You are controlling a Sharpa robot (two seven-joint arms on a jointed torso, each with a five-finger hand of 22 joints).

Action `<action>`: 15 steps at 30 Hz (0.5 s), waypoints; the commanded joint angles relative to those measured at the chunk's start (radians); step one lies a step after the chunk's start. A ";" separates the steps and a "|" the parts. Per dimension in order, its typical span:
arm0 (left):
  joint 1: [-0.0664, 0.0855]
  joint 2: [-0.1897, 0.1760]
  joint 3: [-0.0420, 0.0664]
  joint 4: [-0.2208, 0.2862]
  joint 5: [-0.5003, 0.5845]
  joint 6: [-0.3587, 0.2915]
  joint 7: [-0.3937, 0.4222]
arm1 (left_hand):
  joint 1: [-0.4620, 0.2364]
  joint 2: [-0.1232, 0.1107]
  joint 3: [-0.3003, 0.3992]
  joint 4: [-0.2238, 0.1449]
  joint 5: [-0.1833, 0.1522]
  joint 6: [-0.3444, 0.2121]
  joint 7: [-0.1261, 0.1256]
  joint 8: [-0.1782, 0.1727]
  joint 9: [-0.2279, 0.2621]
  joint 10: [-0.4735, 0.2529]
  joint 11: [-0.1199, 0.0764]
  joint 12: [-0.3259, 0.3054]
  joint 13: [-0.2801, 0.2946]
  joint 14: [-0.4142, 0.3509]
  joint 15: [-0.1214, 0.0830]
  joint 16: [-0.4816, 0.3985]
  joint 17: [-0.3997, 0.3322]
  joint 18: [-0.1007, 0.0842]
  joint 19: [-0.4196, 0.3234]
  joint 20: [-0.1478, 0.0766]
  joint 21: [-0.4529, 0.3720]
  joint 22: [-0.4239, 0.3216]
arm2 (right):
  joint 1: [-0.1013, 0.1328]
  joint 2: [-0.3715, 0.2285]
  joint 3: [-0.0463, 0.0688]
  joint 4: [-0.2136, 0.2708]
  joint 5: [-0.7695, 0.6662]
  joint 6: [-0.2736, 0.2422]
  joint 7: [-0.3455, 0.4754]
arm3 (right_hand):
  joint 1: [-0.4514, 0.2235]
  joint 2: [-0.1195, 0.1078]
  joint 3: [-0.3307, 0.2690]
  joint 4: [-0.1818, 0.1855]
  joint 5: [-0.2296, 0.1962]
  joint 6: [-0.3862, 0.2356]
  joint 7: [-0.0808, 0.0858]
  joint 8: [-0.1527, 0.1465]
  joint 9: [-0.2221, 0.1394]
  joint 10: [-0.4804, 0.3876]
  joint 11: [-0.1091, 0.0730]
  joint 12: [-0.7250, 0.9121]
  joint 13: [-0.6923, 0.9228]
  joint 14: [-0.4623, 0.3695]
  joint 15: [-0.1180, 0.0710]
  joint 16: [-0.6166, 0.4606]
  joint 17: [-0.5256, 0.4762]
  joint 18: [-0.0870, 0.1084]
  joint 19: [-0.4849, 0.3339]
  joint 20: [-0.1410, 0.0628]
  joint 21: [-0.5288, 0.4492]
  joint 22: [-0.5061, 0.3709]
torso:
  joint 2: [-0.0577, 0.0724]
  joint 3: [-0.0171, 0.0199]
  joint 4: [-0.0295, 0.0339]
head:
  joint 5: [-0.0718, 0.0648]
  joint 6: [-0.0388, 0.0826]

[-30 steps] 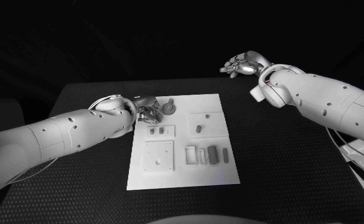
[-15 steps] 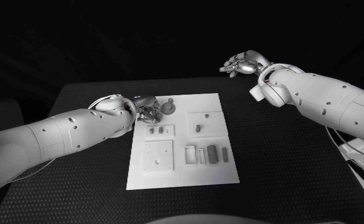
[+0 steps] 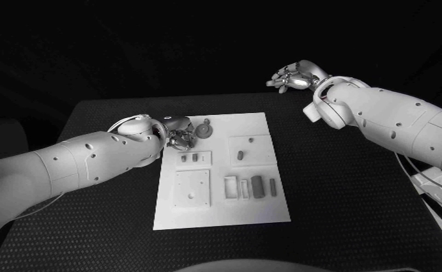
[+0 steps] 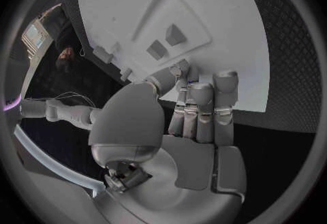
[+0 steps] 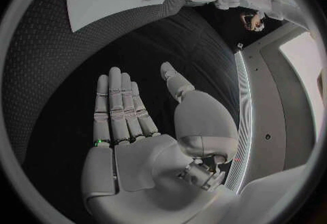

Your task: Assemble the parts on the task board

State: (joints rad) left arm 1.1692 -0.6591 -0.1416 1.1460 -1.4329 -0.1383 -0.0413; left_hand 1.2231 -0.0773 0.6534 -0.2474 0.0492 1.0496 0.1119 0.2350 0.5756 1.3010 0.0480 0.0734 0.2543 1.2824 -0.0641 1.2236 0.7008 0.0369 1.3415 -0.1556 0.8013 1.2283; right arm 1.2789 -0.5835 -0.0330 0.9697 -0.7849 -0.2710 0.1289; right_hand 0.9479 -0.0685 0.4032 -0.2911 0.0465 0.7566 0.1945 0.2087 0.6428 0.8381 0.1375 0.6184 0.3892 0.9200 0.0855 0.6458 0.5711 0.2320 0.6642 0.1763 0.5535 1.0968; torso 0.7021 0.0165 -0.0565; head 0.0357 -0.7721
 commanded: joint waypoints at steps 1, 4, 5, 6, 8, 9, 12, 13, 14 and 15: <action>-0.011 -0.002 -0.008 -0.001 -0.031 0.040 -0.018 | 0.004 0.008 0.005 -0.003 0.007 0.008 0.005 0.007 0.002 0.003 0.001 0.000 0.002 -0.006 0.000 -0.003 -0.001 0.150 -0.005 -0.001 -0.006 0.001 | 0.000 0.000 0.001 0.001 0.000 0.010 0.009 | -0.001 0.012 -0.005 0.002 0.001 -0.006 0.022 0.006 -0.002 0.007 0.001 0.005 -0.002 0.002 0.004 -0.007 0.002 -0.010 -0.006 0.003 -0.006 0.002 | 0.000 -0.0003 0.0003 | 0.000 0.000; -0.011 -0.003 -0.008 0.000 -0.032 0.035 -0.016 | 0.004 0.008 0.005 -0.003 0.007 0.010 0.004 0.009 0.002 0.005 0.000 0.001 0.003 -0.006 -0.001 -0.002 -0.001 0.149 -0.005 -0.001 -0.005 0.001 | 0.000 0.000 0.001 0.000 0.000 0.010 0.009 | -0.001 0.012 -0.005 0.002 0.001 -0.006 0.022 0.006 -0.002 0.007 0.001 0.005 -0.002 0.002 0.004 -0.007 0.002 -0.010 -0.006 0.003 -0.006 0.002 | -0.001 -0.0007 0.0005 | -0.001 0.000; -0.011 -0.004 -0.008 0.000 -0.032 0.032 -0.015 | 0.004 0.008 0.005 -0.003 0.008 0.010 0.003 0.009 0.002 0.006 0.000 0.001 0.003 -0.005 -0.001 -0.002 -0.001 0.149 -0.004 -0.001 -0.005 0.001 | 0.000 0.000 0.001 0.000 0.000 0.010 0.009 | -0.001 0.012 -0.006 0.002 0.001 -0.006 0.022 0.006 -0.002 0.007 0.001 0.005 -0.002 0.002 0.004 -0.007 0.002 -0.010 -0.006 0.003 -0.006 0.002 | -0.001 -0.0007 0.0005 | -0.001 0.000; -0.011 -0.004 -0.008 0.000 -0.031 0.026 -0.012 | 0.004 0.008 0.005 -0.003 0.008 0.011 0.003 0.009 0.002 0.006 0.000 0.001 0.003 -0.005 -0.001 -0.002 -0.001 0.149 -0.004 -0.001 -0.005 0.001 | 0.000 0.000 0.001 0.000 0.000 0.010 0.009 | -0.001 0.012 -0.006 0.002 0.001 -0.006 0.022 0.006 -0.002 0.007 0.001 0.005 -0.002 0.002 0.004 -0.007 0.002 -0.010 -0.006 0.003 -0.006 0.002 | 0.000 -0.0007 0.0002 | 0.000 0.001; -0.011 -0.004 -0.008 0.000 -0.030 0.022 -0.010 | 0.004 0.007 0.005 -0.003 0.008 0.011 0.003 0.009 0.002 0.006 0.000 0.001 0.004 -0.005 -0.001 -0.001 -0.001 0.149 -0.004 -0.001 -0.005 0.001 | 0.000 0.000 0.001 0.001 0.000 0.010 0.009 | -0.001 0.012 -0.006 0.002 0.001 -0.006 0.022 0.006 -0.002 0.007 0.001 0.005 -0.003 0.002 0.004 -0.007 0.002 -0.010 -0.006 0.003 -0.006 0.002 | 0.000 -0.0001 0.0001 | 0.001 0.002; -0.011 -0.003 -0.008 0.000 -0.029 0.019 -0.008 | 0.004 0.007 0.005 -0.003 0.008 0.011 0.003 0.009 0.002 0.006 0.000 0.001 0.004 -0.005 -0.001 -0.001 -0.001 0.149 -0.004 -0.001 -0.005 0.001 | 0.000 0.000 0.001 0.001 0.000 0.010 0.009 | -0.001 0.012 -0.006 0.002 0.001 -0.006 0.022 0.006 -0.002 0.007 0.001 0.005 -0.003 0.002 0.004 -0.007 0.002 -0.010 -0.006 0.003 -0.006 0.002 | 0.000 -0.0001 0.0001 | 0.000 0.003; -0.011 -0.002 -0.008 0.000 -0.022 0.010 -0.004 | 0.002 0.006 0.005 -0.002 0.008 0.009 0.004 0.009 0.001 0.006 0.000 0.000 0.004 -0.005 -0.001 -0.001 -0.002 0.149 -0.004 -0.002 -0.005 0.001 | 0.000 0.000 0.001 0.001 0.000 0.010 0.009 | -0.001 0.012 -0.006 0.002 0.001 -0.006 0.022 0.006 -0.002 0.007 0.001 0.005 -0.003 0.002 0.004 -0.008 0.002 -0.010 -0.006 0.003 -0.006 0.002 | 0.000 0.0003 0.0003 | 0.001 0.003; -0.011 -0.002 -0.008 0.000 -0.022 0.007 -0.003 | 0.002 0.005 0.005 -0.001 0.008 0.008 0.004 0.009 0.001 0.005 0.000 0.000 0.004 -0.004 -0.001 -0.001 -0.002 0.148 -0.004 -0.002 -0.005 0.001 | 0.000 0.000 0.001 0.001 0.000 0.010 0.009 | -0.001 0.012 -0.006 0.002 0.001 -0.006 0.022 0.006 -0.002 0.007 0.001 0.005 -0.003 0.002 0.004 -0.008 0.002 -0.010 -0.006 0.003 -0.006 0.002 | 0.000 0.0004 0.0001 | 0.002 0.003; -0.011 -0.002 -0.008 0.000 -0.021 0.006 -0.003 | 0.002 0.005 0.005 -0.001 0.008 0.008 0.004 0.008 0.001 0.005 0.000 -0.001 0.004 -0.004 -0.001 -0.001 -0.002 0.148 -0.004 -0.002 -0.005 0.001 | 0.000 0.000 0.001 0.001 0.000 0.010 0.009 | -0.001 0.012 -0.006 0.002 0.001 -0.006 0.022 0.006 -0.002 0.007 0.001 0.005 -0.003 0.002 0.004 -0.008 0.002 -0.010 -0.006 0.003 -0.006 0.002 | 0.000 -0.0001 0.0001 | 0.001 0.004; -0.011 -0.002 -0.008 -0.001 -0.020 0.005 -0.002 | 0.002 0.005 0.005 -0.001 0.008 0.008 0.005 0.008 0.000 0.005 0.000 -0.001 0.004 -0.004 -0.001 -0.001 -0.002 0.148 -0.004 -0.002 -0.005 0.001 | 0.000 0.000 0.001 0.001 0.000 0.010 0.009 | -0.001 0.012 -0.006 0.002 0.001 -0.006 0.022 0.006 -0.002 0.007 0.001 0.005 -0.003 0.002 0.004 -0.008 0.003 -0.010 -0.006 0.003 -0.006 0.002 | -0.001 -0.0002 -0.0003 | 0.002 0.003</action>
State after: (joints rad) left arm 1.1664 -0.6594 -0.1438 1.1473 -1.4455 -0.1560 -0.0405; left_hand 1.2266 -0.0738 0.6533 -0.2475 0.0532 1.0496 0.1119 0.2412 0.5763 1.3009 0.0480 0.0735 0.2573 1.2823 -0.0642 1.2236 0.6999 0.0372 1.3414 -0.1554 0.8013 1.2283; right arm 1.2789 -0.5834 -0.0330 0.9695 -0.7848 -0.2707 0.1289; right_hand 0.9479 -0.0685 0.4032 -0.2911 0.0465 0.7566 0.1945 0.2087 0.6419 0.8382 0.1375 0.6184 0.3874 0.9199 0.0855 0.6420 0.5719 0.2320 0.6642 0.1763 0.5535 1.0977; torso 0.7018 0.0162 -0.0562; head 0.0368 -0.7691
